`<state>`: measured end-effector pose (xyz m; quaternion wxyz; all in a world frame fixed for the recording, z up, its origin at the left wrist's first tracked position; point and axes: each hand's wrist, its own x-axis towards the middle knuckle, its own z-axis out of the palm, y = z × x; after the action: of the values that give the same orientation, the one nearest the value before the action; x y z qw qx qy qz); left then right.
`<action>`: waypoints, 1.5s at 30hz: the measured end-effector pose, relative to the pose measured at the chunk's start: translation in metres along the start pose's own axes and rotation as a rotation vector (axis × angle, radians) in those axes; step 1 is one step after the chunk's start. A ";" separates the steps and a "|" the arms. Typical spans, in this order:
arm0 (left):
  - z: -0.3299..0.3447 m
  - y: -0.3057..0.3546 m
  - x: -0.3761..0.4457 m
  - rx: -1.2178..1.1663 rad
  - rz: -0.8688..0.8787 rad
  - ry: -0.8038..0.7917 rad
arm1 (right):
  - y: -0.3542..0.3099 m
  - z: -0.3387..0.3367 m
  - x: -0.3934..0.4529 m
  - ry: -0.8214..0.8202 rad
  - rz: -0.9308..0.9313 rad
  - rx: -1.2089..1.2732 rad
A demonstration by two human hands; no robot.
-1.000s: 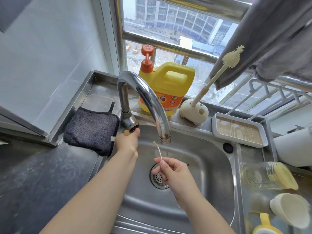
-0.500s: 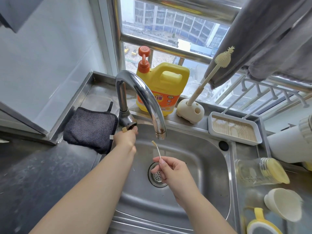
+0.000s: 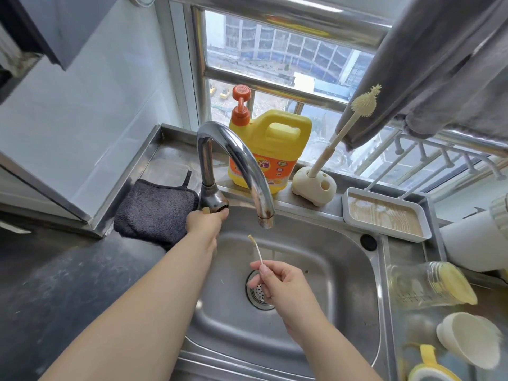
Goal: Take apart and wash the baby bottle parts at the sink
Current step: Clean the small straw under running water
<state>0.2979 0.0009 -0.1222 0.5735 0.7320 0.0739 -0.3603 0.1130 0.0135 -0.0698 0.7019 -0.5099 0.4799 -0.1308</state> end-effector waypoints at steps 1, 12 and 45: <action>0.000 0.000 0.000 0.022 0.013 0.002 | 0.000 0.001 0.002 -0.001 0.006 0.003; -0.002 -0.001 0.004 0.084 0.073 0.015 | 0.002 0.003 0.021 0.020 0.061 0.042; -0.019 0.002 -0.001 1.021 0.628 -0.157 | 0.017 -0.009 0.015 0.037 0.096 0.100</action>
<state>0.3070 0.0177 -0.1182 0.2324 0.8727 -0.3706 -0.2168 0.1078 0.0054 -0.0919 0.7230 -0.4481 0.5094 -0.1303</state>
